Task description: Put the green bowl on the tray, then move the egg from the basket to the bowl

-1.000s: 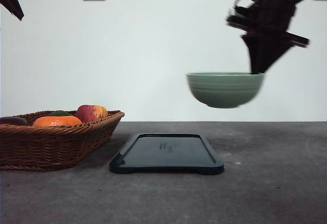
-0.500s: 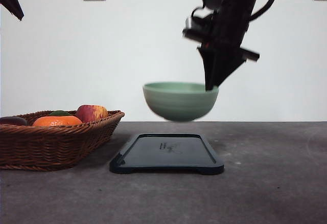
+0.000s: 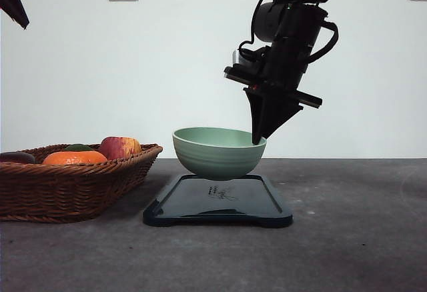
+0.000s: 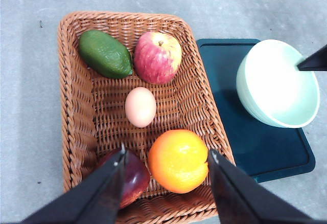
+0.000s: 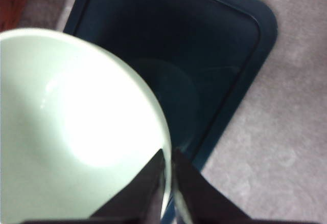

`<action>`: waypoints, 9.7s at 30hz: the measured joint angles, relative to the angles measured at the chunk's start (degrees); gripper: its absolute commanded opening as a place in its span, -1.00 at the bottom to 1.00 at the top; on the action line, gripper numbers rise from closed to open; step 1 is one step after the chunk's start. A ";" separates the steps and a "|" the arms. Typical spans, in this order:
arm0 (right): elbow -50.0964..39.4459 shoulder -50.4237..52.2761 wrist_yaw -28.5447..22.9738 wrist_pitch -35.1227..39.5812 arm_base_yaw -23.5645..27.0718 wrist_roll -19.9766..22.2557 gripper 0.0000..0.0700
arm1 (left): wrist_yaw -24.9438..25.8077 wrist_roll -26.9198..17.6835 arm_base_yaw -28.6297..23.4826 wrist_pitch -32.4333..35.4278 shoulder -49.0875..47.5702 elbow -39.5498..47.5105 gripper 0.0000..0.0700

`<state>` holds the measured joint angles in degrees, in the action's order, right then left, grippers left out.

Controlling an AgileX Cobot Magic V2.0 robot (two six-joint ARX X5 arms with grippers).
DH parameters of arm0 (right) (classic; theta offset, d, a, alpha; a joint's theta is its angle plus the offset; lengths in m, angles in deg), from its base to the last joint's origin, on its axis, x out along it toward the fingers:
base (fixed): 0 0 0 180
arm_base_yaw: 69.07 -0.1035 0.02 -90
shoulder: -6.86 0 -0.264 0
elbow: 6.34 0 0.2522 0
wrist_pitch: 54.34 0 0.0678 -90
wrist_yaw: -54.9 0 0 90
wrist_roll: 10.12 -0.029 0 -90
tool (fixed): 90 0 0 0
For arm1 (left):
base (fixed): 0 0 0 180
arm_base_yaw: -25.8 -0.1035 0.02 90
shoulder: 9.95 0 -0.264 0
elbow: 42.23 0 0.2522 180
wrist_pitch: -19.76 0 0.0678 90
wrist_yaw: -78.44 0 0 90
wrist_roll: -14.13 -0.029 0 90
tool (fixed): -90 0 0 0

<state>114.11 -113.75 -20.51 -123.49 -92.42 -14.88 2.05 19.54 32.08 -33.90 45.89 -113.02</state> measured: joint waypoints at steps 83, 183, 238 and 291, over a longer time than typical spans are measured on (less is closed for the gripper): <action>-72.48 79.02 -7.68 20.52 -1.29 -1.04 -0.57 | 0.02 1.53 1.28 -5.83 4.20 -0.16 -0.11; -72.48 82.32 -10.34 19.84 -1.29 -1.54 -0.57 | -5.91 -4.67 6.60 -7.53 39.39 -26.51 -0.59; -72.48 82.32 -10.34 19.84 -1.29 -1.56 -0.57 | -7.65 -8.87 28.50 16.43 57.31 -28.00 -0.60; -72.48 82.32 -10.19 17.49 -1.29 -1.56 -0.57 | -7.69 -8.83 28.49 17.65 60.50 -28.00 -0.22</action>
<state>41.63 -31.42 -30.70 -106.00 -93.71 -16.45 -5.65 10.71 60.57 -16.24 106.39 -141.02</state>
